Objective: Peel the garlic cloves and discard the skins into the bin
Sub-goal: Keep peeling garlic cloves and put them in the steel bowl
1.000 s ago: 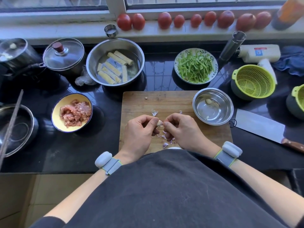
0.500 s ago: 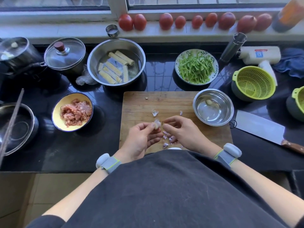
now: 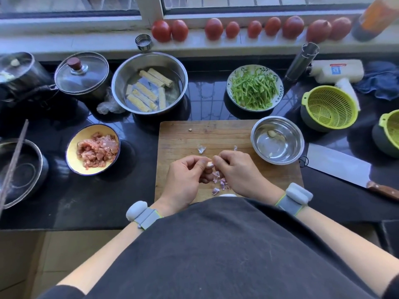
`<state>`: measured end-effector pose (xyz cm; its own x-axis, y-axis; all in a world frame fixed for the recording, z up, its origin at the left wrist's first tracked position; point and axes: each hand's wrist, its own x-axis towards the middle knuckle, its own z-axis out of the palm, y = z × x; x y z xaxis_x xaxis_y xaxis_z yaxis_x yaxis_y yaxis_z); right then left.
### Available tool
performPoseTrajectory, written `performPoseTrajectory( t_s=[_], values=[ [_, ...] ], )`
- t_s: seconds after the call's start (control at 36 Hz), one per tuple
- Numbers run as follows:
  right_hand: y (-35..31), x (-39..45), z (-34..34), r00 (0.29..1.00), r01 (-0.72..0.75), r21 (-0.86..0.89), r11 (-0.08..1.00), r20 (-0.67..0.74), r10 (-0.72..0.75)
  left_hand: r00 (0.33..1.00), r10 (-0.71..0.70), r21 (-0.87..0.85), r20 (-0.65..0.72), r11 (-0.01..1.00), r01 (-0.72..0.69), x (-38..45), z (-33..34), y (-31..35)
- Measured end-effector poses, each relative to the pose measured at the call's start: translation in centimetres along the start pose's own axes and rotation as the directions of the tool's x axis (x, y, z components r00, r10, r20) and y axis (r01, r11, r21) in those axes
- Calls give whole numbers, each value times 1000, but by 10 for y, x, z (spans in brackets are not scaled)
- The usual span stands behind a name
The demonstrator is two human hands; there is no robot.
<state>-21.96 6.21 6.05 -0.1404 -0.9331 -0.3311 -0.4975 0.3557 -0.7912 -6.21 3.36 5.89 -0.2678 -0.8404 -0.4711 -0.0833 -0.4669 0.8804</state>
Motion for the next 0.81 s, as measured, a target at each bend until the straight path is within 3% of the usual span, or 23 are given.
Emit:
performPoseTrajectory(
  t_s=[0.19, 0.33, 0.42, 0.53, 0.58, 0.69, 0.81],
  values=[
    [0, 4, -11, 958, 187, -304, 934, 268, -105, 993, -20, 203, 118, 979, -4, 6, -11, 8],
    [-5, 1, -11, 901, 313, -358, 880, 405, -155, 981, -26, 273, 190, 962, -27, 9, -12, 18],
    [-8, 2, -13, 899, 363, -391, 846, 387, -206, 977, -47, 325, 210, 946, -24, 14, -11, 28],
    [-7, 6, -19, 901, 421, -495, 760, 329, -284, 933, -256, 265, 254, 946, 188, 20, -10, 34],
    [-7, 6, -21, 891, 441, -509, 739, 348, -292, 910, -304, 331, 283, 921, 205, 21, -9, 33],
    [-10, 4, -20, 904, 418, -558, 717, 335, -265, 956, -216, 439, 197, 892, 111, 18, -3, 27],
    [-12, 10, -21, 926, 378, -614, 693, 237, -295, 988, -134, 418, 78, 904, 89, 17, 5, 23]
  ],
)
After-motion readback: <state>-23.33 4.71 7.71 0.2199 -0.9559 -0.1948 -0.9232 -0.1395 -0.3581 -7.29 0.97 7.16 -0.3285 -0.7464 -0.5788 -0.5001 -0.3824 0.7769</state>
